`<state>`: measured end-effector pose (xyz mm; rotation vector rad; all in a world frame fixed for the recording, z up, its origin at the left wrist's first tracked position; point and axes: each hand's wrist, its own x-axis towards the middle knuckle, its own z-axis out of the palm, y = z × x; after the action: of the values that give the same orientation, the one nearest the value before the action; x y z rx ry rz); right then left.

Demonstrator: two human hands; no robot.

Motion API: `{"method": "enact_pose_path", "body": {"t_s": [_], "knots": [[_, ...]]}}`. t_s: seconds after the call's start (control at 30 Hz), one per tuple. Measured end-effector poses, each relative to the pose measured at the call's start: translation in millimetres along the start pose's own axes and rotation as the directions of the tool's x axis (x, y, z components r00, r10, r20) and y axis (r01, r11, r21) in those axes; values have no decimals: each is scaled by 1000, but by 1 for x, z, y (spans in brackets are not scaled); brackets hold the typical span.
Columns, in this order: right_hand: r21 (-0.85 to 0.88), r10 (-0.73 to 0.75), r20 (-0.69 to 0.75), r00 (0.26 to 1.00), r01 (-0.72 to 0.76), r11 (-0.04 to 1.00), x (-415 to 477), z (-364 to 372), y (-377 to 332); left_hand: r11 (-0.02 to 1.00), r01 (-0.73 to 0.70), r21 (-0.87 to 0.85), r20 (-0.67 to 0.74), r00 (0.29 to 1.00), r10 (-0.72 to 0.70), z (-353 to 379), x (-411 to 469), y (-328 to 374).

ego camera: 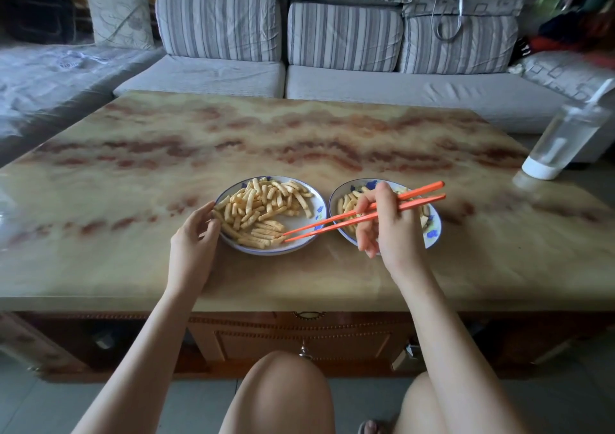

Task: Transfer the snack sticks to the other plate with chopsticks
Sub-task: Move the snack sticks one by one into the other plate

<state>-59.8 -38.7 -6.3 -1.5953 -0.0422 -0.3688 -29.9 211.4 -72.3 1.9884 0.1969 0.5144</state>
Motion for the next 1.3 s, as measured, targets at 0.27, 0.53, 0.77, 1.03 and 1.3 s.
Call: {"method": "enact_pose_path", "body": {"t_s": [0.27, 0.53, 0.77, 1.03, 1.3], "knots": [[65, -46, -156, 987, 57, 996, -8, -8, -2, 1000, 6, 1, -2, 1000, -6, 0, 0, 0], [75, -125, -499, 857, 186, 980, -4, -30, -4, 1000, 20, -3, 2, 1000, -20, 0, 0, -1], [-50, -209, -542, 814, 218, 975, 1, -41, 5, 1000, 21, 18, 0, 1000, -21, 1, 3, -3], [105, -112, -264, 958, 144, 984, -15, -16, -4, 1000, 22, 12, 1, 1000, -22, 1, 3, -3], [75, -129, 19, 992, 127, 989, -19, 19, 5, 1000, 20, 15, -4, 1000, -20, 2, 3, -4]]}}
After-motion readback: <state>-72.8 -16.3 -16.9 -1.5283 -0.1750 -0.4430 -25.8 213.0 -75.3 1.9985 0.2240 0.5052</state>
